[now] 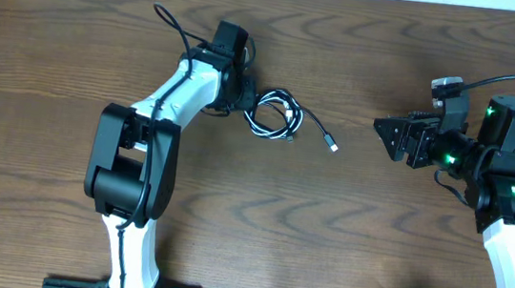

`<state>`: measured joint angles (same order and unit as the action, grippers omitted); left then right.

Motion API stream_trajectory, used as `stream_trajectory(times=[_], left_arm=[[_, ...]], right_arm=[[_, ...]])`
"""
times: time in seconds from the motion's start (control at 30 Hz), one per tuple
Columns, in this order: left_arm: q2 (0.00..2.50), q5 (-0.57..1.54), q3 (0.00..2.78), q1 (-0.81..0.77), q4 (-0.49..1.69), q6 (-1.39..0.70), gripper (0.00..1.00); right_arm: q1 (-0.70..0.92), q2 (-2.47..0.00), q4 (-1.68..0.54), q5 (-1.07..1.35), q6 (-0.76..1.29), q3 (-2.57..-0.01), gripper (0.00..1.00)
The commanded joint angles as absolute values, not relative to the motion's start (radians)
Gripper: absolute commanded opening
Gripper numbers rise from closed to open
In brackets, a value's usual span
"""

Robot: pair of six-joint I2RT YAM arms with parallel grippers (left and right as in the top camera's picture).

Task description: Untangle cables

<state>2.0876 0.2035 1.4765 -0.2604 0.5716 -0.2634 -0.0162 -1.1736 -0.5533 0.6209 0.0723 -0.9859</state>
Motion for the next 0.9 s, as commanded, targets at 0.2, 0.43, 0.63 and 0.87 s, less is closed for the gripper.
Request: stream_trajectory(times=[0.2, 0.43, 0.63, 0.87], left_arm=[[2.104, 0.194, 1.397, -0.292, 0.479, -0.268, 0.27], [2.100, 0.183, 1.362, -0.355, 0.438, -0.266, 0.08], [1.964, 0.335, 1.404, -0.351, 0.423, -0.238, 0.07], [1.704, 0.466, 1.405, -0.359, 0.409, -0.246, 0.08]], right_arm=[[-0.012, -1.179, -0.558, 0.627, 0.082, -1.004, 0.77], [-0.012, -1.222, -0.556, 0.627, 0.099, -1.004, 0.76], [-0.008, -1.281, -0.524, 0.627, 0.160, -1.004, 0.72], [0.063, -1.332, -0.344, 0.620, 0.330, -1.004, 0.67]])
